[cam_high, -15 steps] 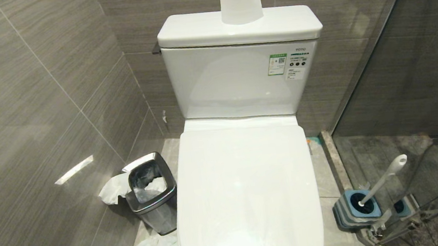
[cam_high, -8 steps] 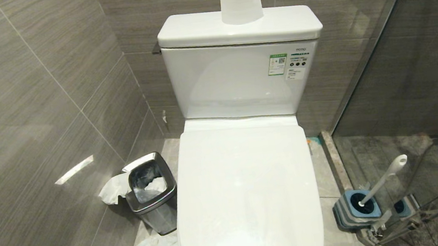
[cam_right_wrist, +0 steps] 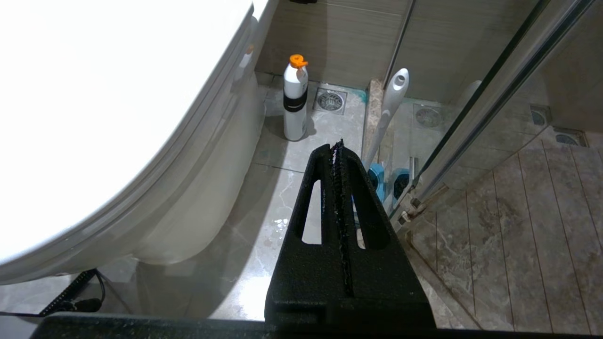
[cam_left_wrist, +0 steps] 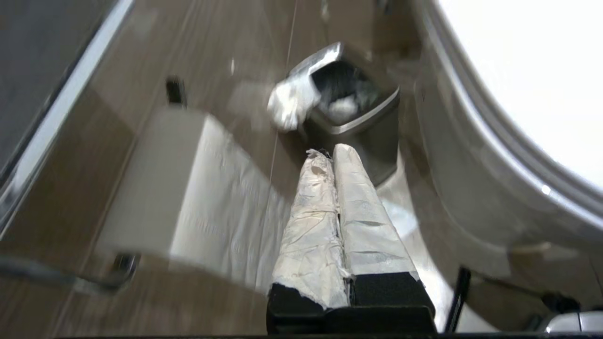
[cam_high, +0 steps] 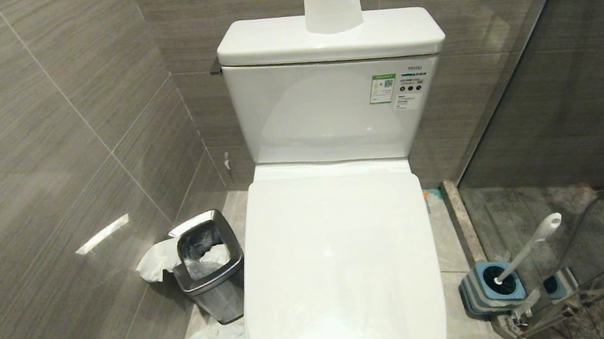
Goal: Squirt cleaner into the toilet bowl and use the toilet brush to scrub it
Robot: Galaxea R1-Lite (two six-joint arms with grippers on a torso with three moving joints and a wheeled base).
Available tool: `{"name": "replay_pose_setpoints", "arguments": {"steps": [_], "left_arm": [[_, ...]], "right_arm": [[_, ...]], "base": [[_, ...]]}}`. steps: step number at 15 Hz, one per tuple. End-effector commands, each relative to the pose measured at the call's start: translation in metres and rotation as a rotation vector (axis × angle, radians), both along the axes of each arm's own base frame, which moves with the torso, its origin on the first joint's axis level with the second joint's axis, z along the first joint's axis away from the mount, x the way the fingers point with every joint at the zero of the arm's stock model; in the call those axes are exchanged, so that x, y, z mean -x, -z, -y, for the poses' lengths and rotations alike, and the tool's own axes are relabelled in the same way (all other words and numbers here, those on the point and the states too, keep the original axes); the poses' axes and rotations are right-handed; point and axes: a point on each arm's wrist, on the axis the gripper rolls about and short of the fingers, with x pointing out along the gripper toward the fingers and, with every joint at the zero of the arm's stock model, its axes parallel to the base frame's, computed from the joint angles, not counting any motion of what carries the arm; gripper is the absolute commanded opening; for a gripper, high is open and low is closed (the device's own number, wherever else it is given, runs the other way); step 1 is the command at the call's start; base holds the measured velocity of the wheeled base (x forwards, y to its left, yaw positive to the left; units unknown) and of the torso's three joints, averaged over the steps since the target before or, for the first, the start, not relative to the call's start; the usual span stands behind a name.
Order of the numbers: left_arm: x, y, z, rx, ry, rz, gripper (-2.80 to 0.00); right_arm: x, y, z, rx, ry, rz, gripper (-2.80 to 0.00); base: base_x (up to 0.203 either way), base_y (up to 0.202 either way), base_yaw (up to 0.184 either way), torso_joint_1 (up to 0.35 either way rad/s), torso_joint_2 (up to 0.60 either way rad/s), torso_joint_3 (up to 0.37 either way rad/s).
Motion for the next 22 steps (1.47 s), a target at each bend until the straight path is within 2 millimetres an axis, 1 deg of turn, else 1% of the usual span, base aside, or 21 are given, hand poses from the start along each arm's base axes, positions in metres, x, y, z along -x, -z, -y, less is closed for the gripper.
{"name": "replay_pose_setpoints", "arguments": {"steps": [1,2,4,8,22], "left_arm": [[-0.0036,0.0005,0.0010,-0.010,0.044,0.074,-2.80],[-0.0040,0.0057,0.0014,0.005,0.064,0.024,-2.80],[-0.0040,0.0092,0.0014,0.060,0.063,-0.009,-2.80],[-0.0038,0.0093,0.0012,0.192,0.052,-0.015,-2.80],[-0.0041,0.0093,0.0011,0.207,0.046,-0.009,-2.80]], "right_arm": [[-0.0001,0.0000,0.0000,0.000,-0.001,-0.002,-2.80],[-0.0001,0.0000,0.0000,0.000,-0.001,-0.002,-2.80],[-0.0001,0.0000,0.0000,0.000,0.000,-0.002,-2.80],[-0.0001,0.0000,0.0000,0.000,-0.001,-0.002,-2.80],[-0.0001,0.0000,0.0000,0.000,-0.001,-0.002,-2.80]], "base": [[0.000,0.000,0.000,0.000,0.00,0.000],[0.000,0.000,0.000,0.000,0.00,0.000],[0.000,0.000,0.000,0.000,0.00,0.000],[0.000,0.000,0.000,0.000,0.00,0.000],[0.000,0.000,0.000,0.000,0.00,0.000]]}}
